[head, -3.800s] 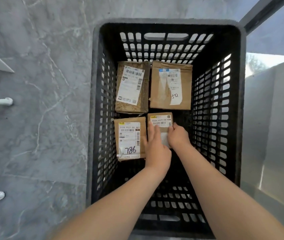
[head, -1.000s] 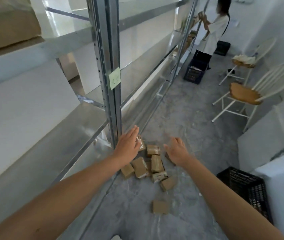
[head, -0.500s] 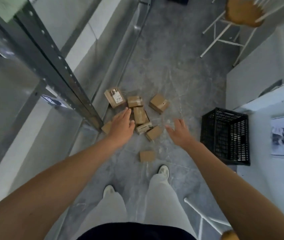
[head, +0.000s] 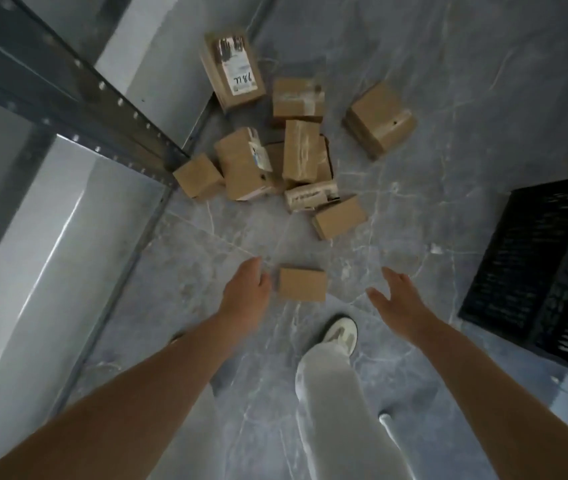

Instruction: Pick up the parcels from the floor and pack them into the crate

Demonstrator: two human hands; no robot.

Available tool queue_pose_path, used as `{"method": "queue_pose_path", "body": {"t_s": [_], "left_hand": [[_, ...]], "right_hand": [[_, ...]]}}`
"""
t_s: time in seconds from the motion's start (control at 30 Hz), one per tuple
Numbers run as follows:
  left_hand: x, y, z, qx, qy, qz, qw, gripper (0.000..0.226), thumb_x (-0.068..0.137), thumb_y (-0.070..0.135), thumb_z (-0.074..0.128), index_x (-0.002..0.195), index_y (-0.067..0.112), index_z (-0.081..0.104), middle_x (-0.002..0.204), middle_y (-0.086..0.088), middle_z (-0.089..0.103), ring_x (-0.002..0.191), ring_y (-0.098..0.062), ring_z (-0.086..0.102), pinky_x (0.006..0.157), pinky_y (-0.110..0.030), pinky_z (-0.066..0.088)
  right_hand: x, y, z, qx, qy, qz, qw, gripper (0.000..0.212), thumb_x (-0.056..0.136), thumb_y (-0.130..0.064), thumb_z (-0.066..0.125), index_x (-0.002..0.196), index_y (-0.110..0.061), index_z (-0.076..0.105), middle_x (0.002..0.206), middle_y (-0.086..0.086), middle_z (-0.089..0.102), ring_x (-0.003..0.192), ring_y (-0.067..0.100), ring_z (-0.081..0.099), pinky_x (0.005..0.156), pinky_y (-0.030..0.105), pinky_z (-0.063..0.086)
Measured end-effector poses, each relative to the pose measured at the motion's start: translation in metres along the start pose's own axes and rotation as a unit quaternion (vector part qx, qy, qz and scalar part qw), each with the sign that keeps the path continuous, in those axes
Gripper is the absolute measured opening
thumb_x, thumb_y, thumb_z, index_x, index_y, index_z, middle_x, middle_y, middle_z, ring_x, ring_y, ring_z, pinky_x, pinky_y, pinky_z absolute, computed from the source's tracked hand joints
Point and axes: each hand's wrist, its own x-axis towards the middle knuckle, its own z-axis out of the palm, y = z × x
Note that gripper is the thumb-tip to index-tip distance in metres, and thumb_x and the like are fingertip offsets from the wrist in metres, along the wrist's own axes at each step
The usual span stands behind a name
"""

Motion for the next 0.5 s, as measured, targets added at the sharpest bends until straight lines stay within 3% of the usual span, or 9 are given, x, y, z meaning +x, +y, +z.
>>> {"method": "queue_pose_path", "body": {"t_s": [0.2,0.33,0.4,0.5], "left_hand": [[0.119,-0.077,0.087,-0.012,-0.051,-0.049,0.997,0.048,0.102,0.023,0.038,0.148,0.012,0.035,0.153,-0.009,0.036,0.138,-0.025,0.038,0.114,-0.033,0.031],[0.176,-0.108,0.141,-0.060,-0.077,-0.103,0.990,0.043,0.099,0.024,0.041,0.140,0.014,0.046,0.141,-0.009,0.050,0.123,-0.030,0.053,0.103,-0.040,0.045],[0.193,-0.120,0.159,-0.057,-0.101,-0.113,0.987,0.040,0.095,0.022,0.044,0.132,0.013,0.054,0.133,-0.013,0.056,0.118,-0.032,0.056,0.097,-0.037,0.047],[0.190,-0.119,0.164,-0.092,-0.119,-0.177,0.973,0.049,0.091,0.004,0.044,0.140,0.006,0.045,0.138,-0.018,0.049,0.124,-0.035,0.050,0.102,-0.038,0.044]], "right_hand": [[0.136,0.011,0.114,0.040,-0.097,0.019,0.994,0.062,0.103,-0.041,0.038,0.156,-0.016,0.016,0.162,0.009,0.015,0.147,0.029,0.022,0.117,0.042,0.022],[0.196,0.010,0.165,0.158,-0.046,0.101,0.981,0.060,0.104,-0.033,0.035,0.156,-0.013,0.014,0.160,0.011,0.022,0.145,0.029,0.027,0.115,0.037,0.025],[0.213,0.003,0.188,0.222,-0.034,0.120,0.967,0.059,0.104,-0.031,0.033,0.155,-0.010,0.013,0.158,0.014,0.025,0.143,0.032,0.030,0.114,0.039,0.026],[0.218,-0.012,0.200,0.260,-0.056,0.113,0.957,0.059,0.104,-0.034,0.034,0.154,-0.010,0.015,0.156,0.015,0.028,0.140,0.031,0.033,0.112,0.039,0.028]]}}
